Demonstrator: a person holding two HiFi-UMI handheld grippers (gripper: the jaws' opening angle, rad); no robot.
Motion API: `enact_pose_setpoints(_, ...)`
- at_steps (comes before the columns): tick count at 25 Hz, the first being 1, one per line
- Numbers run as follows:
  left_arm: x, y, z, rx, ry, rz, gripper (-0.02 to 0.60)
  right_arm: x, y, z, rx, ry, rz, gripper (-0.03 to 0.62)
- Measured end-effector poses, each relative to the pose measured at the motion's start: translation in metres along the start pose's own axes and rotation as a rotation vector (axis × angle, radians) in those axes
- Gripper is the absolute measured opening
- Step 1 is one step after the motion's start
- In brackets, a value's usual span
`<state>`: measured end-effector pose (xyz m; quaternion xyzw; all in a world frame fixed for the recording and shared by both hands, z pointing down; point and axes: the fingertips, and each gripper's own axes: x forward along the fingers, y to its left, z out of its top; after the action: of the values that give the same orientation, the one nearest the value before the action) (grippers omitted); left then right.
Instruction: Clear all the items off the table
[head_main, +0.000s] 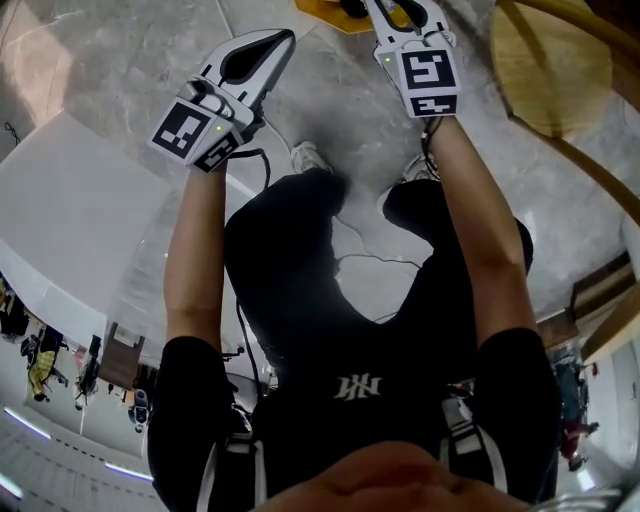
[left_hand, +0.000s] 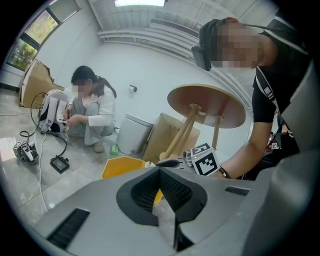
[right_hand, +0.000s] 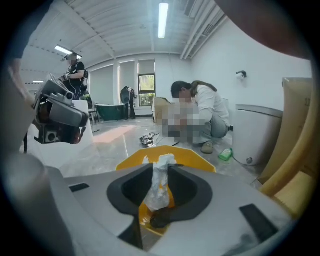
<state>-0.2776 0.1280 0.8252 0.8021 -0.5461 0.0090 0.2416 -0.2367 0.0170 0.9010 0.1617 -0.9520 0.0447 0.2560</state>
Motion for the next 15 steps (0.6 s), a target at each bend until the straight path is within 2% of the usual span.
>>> enact_pose_setpoints(1,0.0,-0.001,0.002,0.002,-0.001,0.0,0.012,-0.001,0.001,0.0,0.0,0.006,0.004,0.126)
enact_pose_setpoints(2,-0.002,-0.005,0.006,0.004,-0.001,0.0,0.012,-0.003,0.002,0.002,0.003,0.011,0.007,0.203)
enact_pose_setpoints(3,-0.005,-0.01,0.013,0.007,0.0,0.0,0.012,-0.009,0.003,0.006,0.005,0.015,0.008,0.241)
enact_pose_setpoints(5,-0.01,-0.019,0.026,0.01,0.001,0.003,0.012,-0.02,0.004,0.016,0.007,0.014,0.003,0.239)
enact_pose_setpoints(9,-0.02,-0.031,0.047,0.002,0.003,0.013,0.012,-0.044,0.007,0.036,0.032,-0.006,-0.009,0.157)
enact_pose_setpoints(10,-0.024,-0.039,0.058,-0.001,0.01,0.013,0.012,-0.057,0.011,0.047,0.041,-0.012,-0.004,0.092)
enact_pose_setpoints(12,-0.035,-0.061,0.091,-0.001,0.024,0.01,0.012,-0.09,0.027,0.078,0.064,-0.023,0.025,0.006)
enact_pose_setpoints(15,-0.055,-0.108,0.159,0.002,0.025,-0.017,0.012,-0.156,0.062,0.144,0.083,-0.05,0.101,0.005)
